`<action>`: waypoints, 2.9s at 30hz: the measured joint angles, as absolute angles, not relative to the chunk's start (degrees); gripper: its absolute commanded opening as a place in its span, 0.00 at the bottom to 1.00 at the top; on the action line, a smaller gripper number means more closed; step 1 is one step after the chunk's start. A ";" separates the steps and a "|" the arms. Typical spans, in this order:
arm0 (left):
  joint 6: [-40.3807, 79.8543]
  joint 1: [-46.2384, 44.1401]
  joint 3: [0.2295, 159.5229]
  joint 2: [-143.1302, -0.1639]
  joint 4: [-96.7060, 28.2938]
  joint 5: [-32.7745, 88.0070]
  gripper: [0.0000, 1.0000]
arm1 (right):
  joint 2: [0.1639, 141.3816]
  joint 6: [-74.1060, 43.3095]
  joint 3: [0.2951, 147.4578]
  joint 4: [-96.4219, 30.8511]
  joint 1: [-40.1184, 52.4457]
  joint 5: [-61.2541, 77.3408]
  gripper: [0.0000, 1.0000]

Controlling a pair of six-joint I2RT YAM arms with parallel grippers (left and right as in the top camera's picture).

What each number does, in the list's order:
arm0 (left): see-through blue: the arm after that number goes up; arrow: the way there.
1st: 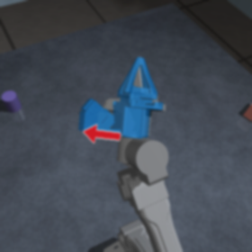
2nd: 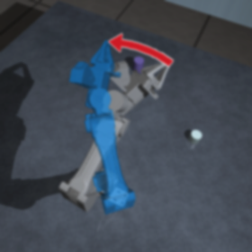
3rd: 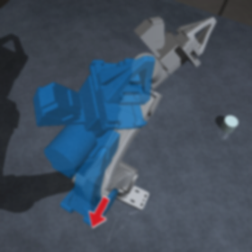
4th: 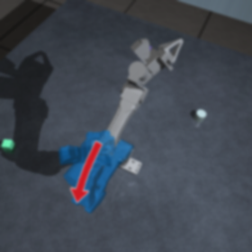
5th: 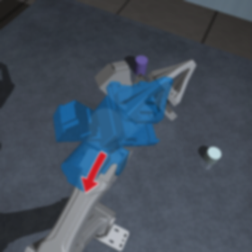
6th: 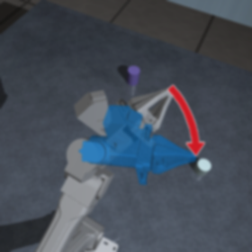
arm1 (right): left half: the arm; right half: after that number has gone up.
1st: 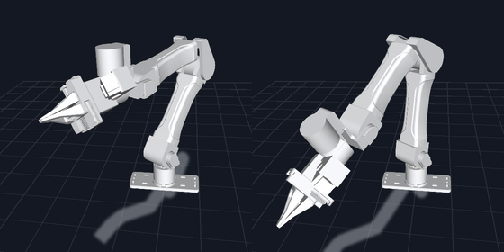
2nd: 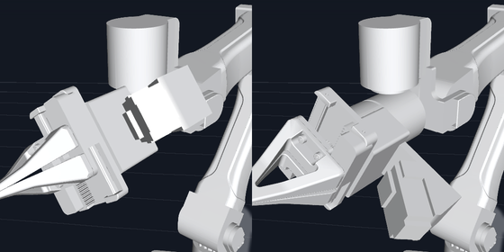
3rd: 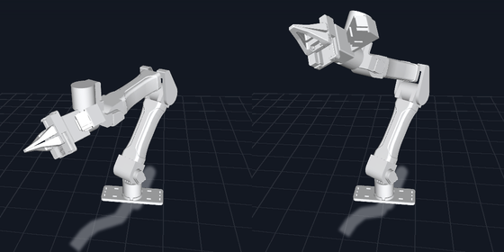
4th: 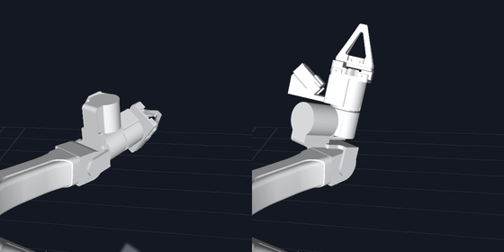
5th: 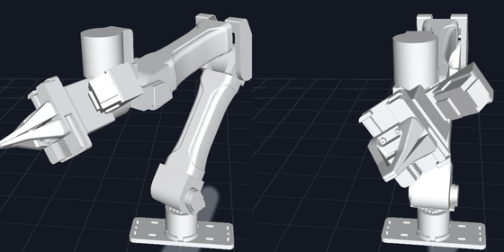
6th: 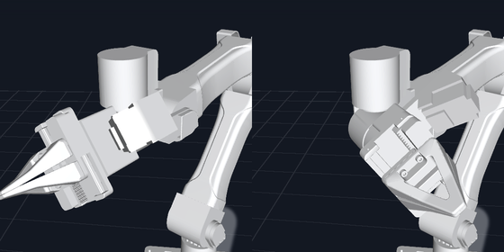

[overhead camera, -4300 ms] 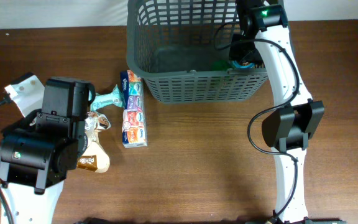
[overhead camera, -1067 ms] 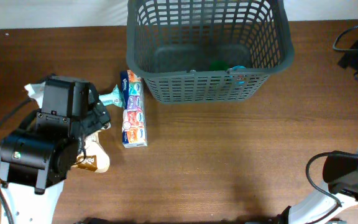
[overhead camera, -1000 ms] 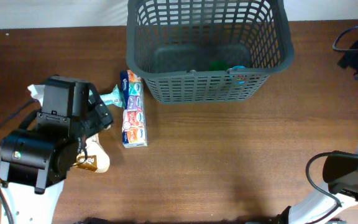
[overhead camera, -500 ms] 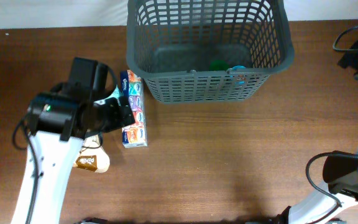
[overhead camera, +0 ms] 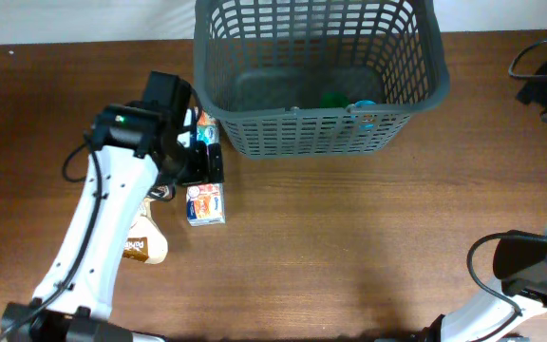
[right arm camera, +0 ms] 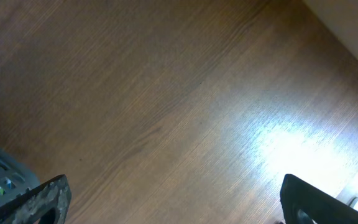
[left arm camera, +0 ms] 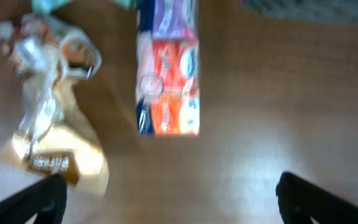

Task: Pack container
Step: 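Move the left gripper over the stack of colorful snack packs, then lower and close the left gripper on the snack pack stack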

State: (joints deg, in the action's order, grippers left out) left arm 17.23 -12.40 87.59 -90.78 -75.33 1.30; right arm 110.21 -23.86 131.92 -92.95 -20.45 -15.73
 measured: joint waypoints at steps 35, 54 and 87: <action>31.75 -7.53 66.30 -91.42 -55.18 2.55 1.00 | 110.21 -24.01 131.92 -92.95 -20.45 -15.86 0.99; 36.77 -7.53 66.24 -94.50 -49.74 1.50 0.99 | 110.21 -23.99 131.92 -92.95 -20.45 -15.86 0.99; 31.03 -7.53 66.19 -101.86 -44.29 4.36 1.00 | 110.21 -24.01 131.92 -92.95 -20.45 -15.86 0.99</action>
